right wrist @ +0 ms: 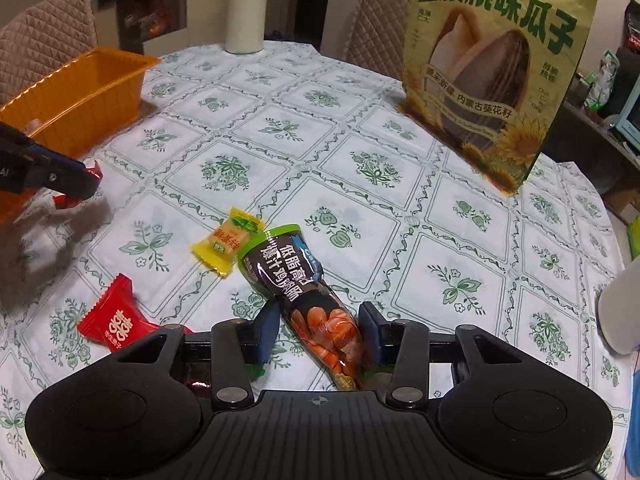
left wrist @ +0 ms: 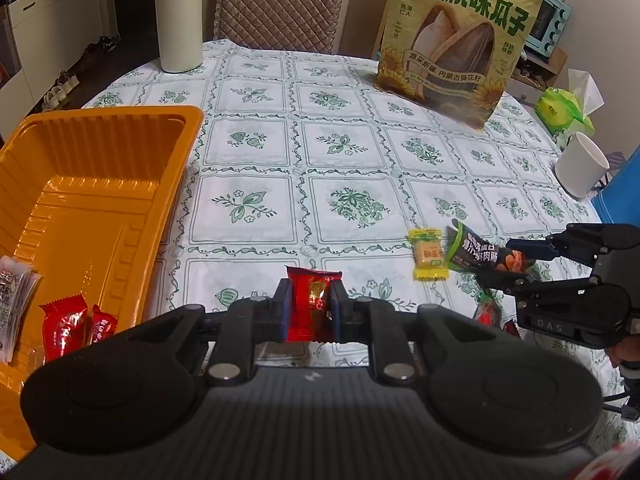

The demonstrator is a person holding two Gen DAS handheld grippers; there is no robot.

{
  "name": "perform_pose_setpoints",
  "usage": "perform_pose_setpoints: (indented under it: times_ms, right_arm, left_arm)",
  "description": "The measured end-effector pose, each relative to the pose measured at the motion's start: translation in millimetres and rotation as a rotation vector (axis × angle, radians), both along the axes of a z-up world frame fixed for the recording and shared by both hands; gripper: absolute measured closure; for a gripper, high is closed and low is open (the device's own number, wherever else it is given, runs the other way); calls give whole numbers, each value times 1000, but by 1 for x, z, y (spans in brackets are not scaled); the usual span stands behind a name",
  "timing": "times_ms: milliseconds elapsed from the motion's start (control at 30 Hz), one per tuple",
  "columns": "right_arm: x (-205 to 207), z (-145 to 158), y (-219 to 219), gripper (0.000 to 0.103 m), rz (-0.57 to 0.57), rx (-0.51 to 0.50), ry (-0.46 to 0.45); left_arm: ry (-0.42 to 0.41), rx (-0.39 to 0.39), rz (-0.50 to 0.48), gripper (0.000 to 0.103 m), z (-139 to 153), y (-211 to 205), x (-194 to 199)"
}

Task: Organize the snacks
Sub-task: 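Grasp a red candy with the left tool while the right tool grasps the dark snack stick, then carry the red candy and snack stick over the orange tray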

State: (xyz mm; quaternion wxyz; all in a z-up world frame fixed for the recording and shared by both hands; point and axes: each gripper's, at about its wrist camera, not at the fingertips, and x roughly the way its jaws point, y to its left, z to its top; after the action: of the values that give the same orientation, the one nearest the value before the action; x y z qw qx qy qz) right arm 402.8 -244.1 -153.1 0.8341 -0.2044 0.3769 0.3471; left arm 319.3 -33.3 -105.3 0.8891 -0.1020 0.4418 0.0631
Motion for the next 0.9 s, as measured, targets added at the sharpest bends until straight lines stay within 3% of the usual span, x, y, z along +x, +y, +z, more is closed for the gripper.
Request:
perform_pose_setpoints:
  times_ms: [233, 567, 900]
  right_arm:
    - [0, 6, -9, 69, -78, 69, 29]
    - [-8, 32, -31, 69, -208, 217, 84]
    - [-42, 63, -50, 69, -296, 321, 110]
  left_arm:
    - [-7, 5, 12, 85, 5, 3, -7]
    - [-34, 3, -7, 85, 19, -6, -17]
    - [-81, -9, -37, 85, 43, -16, -41]
